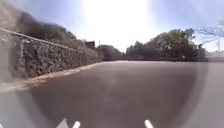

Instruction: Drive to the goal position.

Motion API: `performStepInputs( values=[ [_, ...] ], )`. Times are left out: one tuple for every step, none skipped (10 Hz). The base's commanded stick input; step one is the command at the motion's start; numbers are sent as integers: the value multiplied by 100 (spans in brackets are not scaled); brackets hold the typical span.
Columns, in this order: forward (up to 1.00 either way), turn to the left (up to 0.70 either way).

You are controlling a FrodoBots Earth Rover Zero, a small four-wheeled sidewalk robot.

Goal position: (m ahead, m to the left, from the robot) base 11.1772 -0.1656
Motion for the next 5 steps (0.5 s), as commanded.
performStepInputs(
  values=[
    [70, 0],
    [70, 0],
    [70, 0],
    [70, 0],
    [70, 0]
  ],
)
